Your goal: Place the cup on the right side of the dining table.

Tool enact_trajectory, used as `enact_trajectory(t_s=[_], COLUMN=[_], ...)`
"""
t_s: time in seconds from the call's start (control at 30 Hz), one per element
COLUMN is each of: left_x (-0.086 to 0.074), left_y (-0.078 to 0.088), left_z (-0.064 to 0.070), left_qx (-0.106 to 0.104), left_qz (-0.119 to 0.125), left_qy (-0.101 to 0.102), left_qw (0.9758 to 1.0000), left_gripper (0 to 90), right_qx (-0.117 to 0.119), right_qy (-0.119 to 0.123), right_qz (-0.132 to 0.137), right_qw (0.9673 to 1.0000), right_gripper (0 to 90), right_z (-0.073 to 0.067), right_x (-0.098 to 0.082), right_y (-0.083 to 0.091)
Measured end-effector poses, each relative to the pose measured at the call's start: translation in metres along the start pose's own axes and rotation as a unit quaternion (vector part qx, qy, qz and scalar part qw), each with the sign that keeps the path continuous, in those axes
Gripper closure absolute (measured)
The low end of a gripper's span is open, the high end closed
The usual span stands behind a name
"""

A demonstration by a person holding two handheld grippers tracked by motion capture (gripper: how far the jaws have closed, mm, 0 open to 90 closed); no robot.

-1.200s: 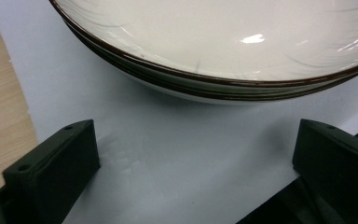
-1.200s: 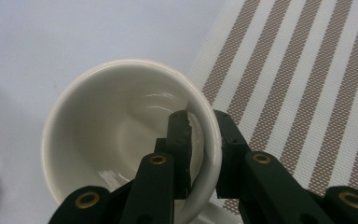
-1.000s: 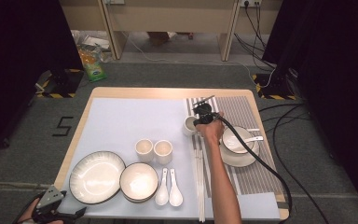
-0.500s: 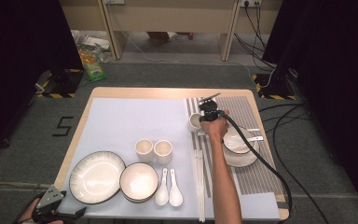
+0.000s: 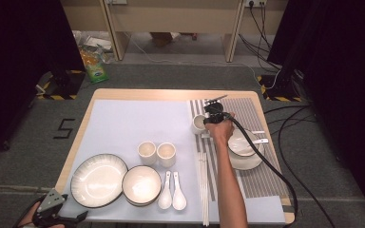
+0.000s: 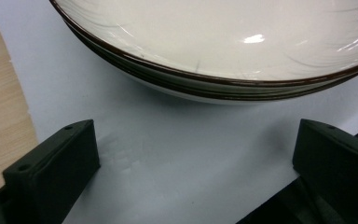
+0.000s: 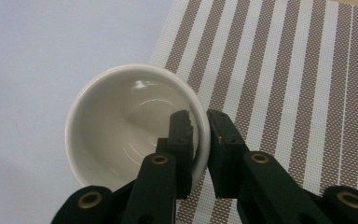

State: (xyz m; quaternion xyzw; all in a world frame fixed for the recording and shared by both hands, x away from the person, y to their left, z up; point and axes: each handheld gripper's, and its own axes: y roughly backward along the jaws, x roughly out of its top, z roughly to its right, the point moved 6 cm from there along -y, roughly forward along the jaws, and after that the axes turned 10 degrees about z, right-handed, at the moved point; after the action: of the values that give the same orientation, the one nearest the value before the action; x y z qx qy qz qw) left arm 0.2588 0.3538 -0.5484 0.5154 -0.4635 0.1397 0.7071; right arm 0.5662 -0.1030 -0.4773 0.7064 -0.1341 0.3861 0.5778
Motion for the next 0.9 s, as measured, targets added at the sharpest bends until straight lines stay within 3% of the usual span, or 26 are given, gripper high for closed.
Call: enact_trajectory(t_s=[0.23, 0.57, 0.63, 0.9], left_x=[0.0, 0.0, 0.0, 0.0], left_y=[0.0, 0.0, 0.0, 0.0], left_z=[0.0, 0.0, 0.0, 0.0], left_qx=[0.0, 0.0, 0.0, 0.001], left_qz=[0.0, 0.0, 0.0, 0.0], left_qy=[0.0, -0.001, -0.001, -0.001], left_qw=[1.0, 1.0, 1.0, 1.0], left_gripper=[0.0, 0.0, 0.0, 0.0], right_qx=[-0.001, 0.004, 0.011, 0.021], right_qy=[-0.009, -0.027, -0.034, -0.026], right_qz=[0.0, 0.02, 0.03, 0.056], right_qw=[1.0, 0.9994, 0.9989, 0.9979], right_gripper=[77.0, 72.7, 71.9, 64.5], right_z=[0.002, 0.001, 0.001, 0.0], right_x=[-0.001, 0.005, 0.008, 0.013], right_y=[0.0, 0.005, 0.009, 0.028])
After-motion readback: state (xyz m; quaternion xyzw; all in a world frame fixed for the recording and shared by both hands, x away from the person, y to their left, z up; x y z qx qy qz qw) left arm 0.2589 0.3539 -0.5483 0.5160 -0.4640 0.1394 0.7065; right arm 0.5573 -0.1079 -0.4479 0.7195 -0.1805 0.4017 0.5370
